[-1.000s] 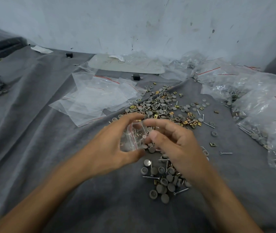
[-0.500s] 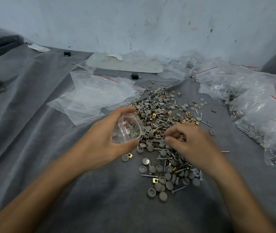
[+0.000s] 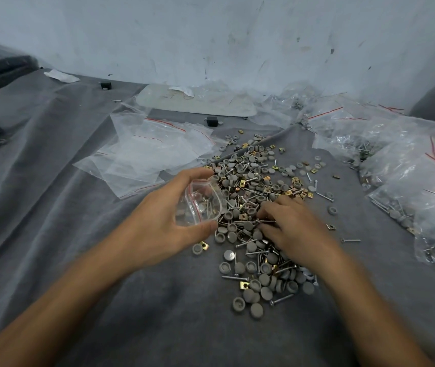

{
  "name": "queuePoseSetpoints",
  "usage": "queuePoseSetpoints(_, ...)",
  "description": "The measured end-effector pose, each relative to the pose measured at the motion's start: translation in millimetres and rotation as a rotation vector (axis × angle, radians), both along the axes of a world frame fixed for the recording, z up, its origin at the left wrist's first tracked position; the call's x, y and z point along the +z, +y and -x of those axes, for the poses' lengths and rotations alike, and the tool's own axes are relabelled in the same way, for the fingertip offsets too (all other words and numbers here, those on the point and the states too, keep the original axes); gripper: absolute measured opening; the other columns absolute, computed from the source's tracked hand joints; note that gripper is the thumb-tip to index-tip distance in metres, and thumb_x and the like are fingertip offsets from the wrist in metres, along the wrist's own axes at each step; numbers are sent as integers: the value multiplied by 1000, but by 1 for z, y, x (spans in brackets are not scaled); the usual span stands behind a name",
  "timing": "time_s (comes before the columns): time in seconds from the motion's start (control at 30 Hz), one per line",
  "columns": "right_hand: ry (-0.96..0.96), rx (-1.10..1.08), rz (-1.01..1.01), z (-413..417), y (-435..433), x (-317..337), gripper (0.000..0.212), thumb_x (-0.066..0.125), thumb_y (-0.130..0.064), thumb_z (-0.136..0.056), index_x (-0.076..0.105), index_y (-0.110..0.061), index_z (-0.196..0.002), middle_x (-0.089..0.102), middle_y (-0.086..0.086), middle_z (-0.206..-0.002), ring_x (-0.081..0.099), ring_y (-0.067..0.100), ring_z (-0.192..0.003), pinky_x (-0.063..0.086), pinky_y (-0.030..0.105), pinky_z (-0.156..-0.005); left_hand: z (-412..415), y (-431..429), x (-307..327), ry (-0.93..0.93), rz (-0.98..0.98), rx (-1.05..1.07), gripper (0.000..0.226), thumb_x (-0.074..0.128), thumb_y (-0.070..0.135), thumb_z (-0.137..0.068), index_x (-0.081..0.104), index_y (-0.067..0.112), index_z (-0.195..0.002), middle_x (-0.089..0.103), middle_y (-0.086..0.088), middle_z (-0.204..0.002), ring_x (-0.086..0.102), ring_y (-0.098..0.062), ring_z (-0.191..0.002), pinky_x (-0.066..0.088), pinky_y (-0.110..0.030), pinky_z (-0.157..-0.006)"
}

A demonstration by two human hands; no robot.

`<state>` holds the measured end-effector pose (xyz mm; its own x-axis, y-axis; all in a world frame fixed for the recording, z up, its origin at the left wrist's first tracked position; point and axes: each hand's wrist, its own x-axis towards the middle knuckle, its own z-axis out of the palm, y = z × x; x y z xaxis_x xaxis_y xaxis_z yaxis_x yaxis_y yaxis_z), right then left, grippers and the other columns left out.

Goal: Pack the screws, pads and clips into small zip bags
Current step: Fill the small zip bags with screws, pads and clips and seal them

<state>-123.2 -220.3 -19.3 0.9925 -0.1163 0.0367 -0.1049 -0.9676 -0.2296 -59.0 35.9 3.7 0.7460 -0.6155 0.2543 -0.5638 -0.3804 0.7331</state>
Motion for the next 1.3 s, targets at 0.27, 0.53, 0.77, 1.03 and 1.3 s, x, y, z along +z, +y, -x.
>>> queuePoseSetpoints(0.27,-109,-36,-72,2,-3,-2,13,55,-38,-102,61,-27,-104,56,-9,-103,49,16,-100,43,36,-81,-1,0,-1,-14,3,-3,75,79,47,-78,39,50,-140,53,39,-127,53,11,-121,45,-38,-110)
queuePoseSetpoints(0.53,-327,-73,-671,5,-7,8,14,62,-35,-98,65,-24,-90,63,4,-75,60,21,-69,51,42,-64,-4,0,-5,-25,17,-10,75,81,45,-78,39,53,-139,54,37,-128,54,12,-120,44,-26,-104)
queuePoseSetpoints(0.77,-332,-80,-1246,7,7,12,7,69,-18,-93,71,-11,-93,66,-1,-72,64,13,-68,54,23,-62,-3,-2,-7,-23,9,-22,76,81,45,-77,38,54,-139,56,31,-131,54,10,-121,48,-21,-100)
queuePoseSetpoints(1.03,-247,62,-1582,8,41,17,16,73,-13,-78,72,-6,-93,69,11,-80,69,18,-70,59,26,-64,0,-7,-7,-22,25,-21,76,79,45,-74,43,43,-141,58,23,-131,53,2,-126,46,-35,-107)
queuePoseSetpoints(1.3,-324,108,-1504,8,58,22,12,79,-19,-75,78,-19,-87,72,9,-78,69,18,-69,58,26,-64,2,-10,-9,-15,21,-49,74,75,48,-74,40,48,-139,59,21,-131,57,0,-122,53,-34,-97)
